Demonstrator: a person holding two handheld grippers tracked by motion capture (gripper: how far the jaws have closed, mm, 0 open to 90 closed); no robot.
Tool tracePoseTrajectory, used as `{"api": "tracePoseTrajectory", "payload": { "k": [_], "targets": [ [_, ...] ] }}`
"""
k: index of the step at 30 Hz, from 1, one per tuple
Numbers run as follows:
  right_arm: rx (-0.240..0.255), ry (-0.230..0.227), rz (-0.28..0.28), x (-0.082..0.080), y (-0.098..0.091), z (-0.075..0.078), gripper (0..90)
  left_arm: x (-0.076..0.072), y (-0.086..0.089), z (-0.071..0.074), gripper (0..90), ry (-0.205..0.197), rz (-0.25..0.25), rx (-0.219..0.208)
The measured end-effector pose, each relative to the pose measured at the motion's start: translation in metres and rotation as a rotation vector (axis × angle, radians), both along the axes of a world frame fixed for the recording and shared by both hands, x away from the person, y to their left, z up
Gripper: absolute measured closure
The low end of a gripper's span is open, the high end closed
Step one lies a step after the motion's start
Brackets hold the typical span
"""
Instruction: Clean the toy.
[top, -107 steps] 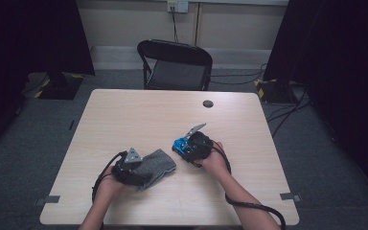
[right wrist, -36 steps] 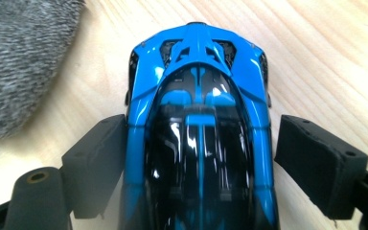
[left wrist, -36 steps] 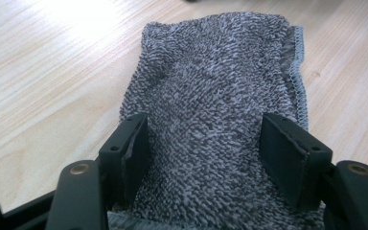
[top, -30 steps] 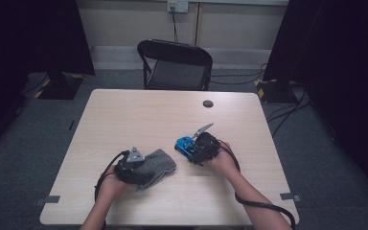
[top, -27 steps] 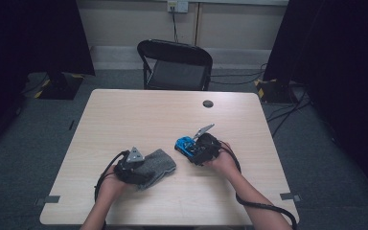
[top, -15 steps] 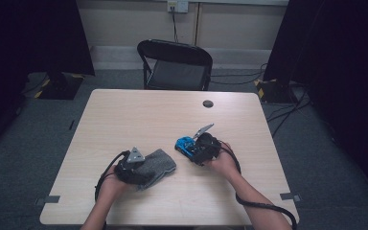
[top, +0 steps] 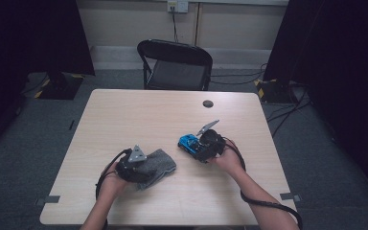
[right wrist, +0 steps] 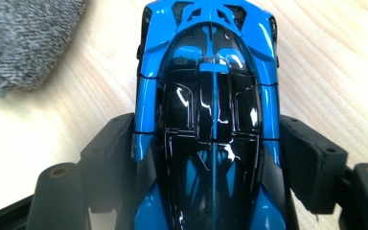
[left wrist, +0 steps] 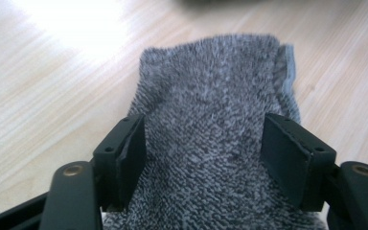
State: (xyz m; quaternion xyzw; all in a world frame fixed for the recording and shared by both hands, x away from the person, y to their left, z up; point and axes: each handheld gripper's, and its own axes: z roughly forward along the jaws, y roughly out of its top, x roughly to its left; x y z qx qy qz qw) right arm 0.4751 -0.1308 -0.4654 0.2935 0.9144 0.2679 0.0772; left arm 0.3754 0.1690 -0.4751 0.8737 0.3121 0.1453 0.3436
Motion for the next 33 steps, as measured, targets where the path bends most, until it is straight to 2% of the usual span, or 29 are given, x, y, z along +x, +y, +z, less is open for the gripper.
{"api": "tracePoseTrajectory", "payload": {
  "k": [2,4,6,8,10,11,13,14,15,16,18,21,24,27,29,31,33],
  "targets": [
    [0.006,-0.001,0.009,-0.001,0.000,0.002,26.4,0.001,-0.001,-0.005,37.4,0.025,-0.008,0.027],
    [0.015,0.001,0.020,-0.004,0.001,0.004,26.4,0.002,0.000,-0.009,43.5,0.063,0.014,0.007],
    [0.015,0.005,0.030,-0.006,0.001,0.004,26.4,0.002,0.000,-0.010,49.3,0.082,0.013,-0.012],
    [0.021,0.008,0.035,-0.006,0.001,0.003,26.4,0.002,-0.002,-0.007,66.8,0.107,0.024,-0.006],
    [0.025,0.011,0.040,-0.007,0.000,0.003,26.4,0.003,-0.004,-0.005,71.8,0.128,0.055,-0.010],
    [0.025,0.012,0.049,-0.008,0.001,0.003,26.4,0.006,-0.003,-0.003,73.7,0.130,0.078,-0.024],
    [0.021,0.008,0.062,-0.012,0.003,0.005,26.4,0.014,0.001,0.002,74.8,0.124,0.156,-0.094],
    [0.027,0.012,0.074,-0.014,0.004,0.007,26.4,0.018,0.003,0.006,75.2,0.114,0.195,-0.134],
    [0.031,0.009,0.081,-0.016,0.005,0.010,26.4,0.023,0.003,0.010,75.4,0.093,0.229,-0.147],
    [0.039,0.005,0.093,-0.018,0.006,0.012,26.4,0.029,0.003,0.016,75.4,0.068,0.271,-0.137],
    [0.053,-0.006,0.119,-0.023,0.009,0.019,26.4,0.039,0.003,0.022,75.6,0.058,0.317,-0.129],
    [0.070,-0.014,0.146,-0.027,0.011,0.028,26.4,0.056,0.001,0.029,75.5,0.064,0.382,-0.122],
    [0.080,-0.023,0.169,-0.031,0.015,0.033,26.4,0.068,-0.010,0.028,75.5,0.084,0.369,-0.101],
    [0.076,-0.033,0.183,-0.032,0.022,0.034,26.4,0.071,-0.022,0.026,75.4,0.086,0.308,-0.095],
    [0.077,-0.024,0.193,-0.031,0.025,0.033,26.4,0.071,-0.028,0.023,75.4,0.088,0.283,-0.083],
    [0.069,-0.027,0.193,-0.031,0.027,0.032,26.4,0.069,-0.032,0.021,75.4,0.093,0.229,-0.106],
    [0.057,-0.023,0.182,-0.029,0.027,0.029,26.4,0.066,-0.035,0.022,75.5,0.068,0.184,-0.076]
  ]
}}
